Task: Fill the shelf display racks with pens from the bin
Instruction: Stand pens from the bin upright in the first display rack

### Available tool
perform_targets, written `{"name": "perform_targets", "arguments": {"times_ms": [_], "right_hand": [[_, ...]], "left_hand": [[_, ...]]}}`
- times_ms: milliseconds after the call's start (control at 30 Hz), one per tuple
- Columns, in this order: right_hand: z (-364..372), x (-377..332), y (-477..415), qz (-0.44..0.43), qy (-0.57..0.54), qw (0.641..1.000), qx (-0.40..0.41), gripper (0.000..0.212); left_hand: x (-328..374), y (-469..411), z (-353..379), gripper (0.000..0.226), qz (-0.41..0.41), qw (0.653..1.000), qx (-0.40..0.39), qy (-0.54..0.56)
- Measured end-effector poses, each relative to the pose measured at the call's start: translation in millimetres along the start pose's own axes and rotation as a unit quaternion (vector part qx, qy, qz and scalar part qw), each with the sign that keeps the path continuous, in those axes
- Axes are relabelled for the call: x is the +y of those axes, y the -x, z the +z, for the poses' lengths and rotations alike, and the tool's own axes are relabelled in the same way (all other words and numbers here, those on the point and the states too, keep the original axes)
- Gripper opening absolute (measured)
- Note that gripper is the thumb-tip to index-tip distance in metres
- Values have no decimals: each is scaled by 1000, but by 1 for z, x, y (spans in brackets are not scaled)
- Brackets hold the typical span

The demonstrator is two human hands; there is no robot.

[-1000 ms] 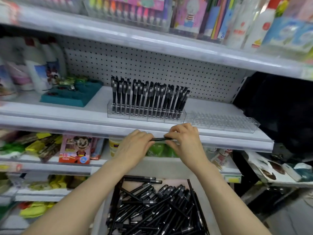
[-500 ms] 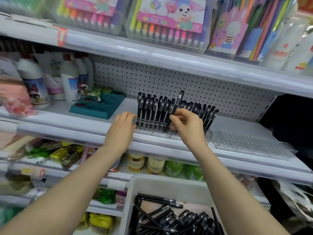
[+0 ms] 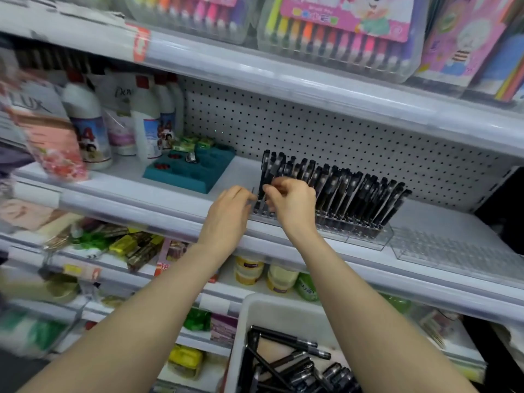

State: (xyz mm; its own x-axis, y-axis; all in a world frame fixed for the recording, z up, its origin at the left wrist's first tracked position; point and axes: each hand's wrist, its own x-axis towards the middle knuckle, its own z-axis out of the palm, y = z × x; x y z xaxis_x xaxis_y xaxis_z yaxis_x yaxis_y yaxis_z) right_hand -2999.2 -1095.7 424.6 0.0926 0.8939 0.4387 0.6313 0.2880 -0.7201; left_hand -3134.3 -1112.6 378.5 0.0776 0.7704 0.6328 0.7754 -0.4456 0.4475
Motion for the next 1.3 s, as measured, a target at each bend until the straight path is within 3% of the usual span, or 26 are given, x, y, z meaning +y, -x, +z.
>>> {"name": "perform_targets", "arguments": {"times_ms": [233,633,933,1133,1300], "right_hand": [[4,-4,-4,-16,115,993,-21,21],[7,-7,-5,-37,177,983,-11,19],[7,-2,1,-11,140,989,-33,20],[-10,11,21,-42,132,990,-17,18],[-45,42,67,-32,104,994,-23,15]], "left_hand": [[-4,1,1,21,22,1000,14,13],[-5,2,0,25,31,999,13,10],[-4,2,0,25,29,999,10,7],[3,16,-4,38,16,1000,-5,-21],[30,55,4,26,32,999,-2,-4]]}}
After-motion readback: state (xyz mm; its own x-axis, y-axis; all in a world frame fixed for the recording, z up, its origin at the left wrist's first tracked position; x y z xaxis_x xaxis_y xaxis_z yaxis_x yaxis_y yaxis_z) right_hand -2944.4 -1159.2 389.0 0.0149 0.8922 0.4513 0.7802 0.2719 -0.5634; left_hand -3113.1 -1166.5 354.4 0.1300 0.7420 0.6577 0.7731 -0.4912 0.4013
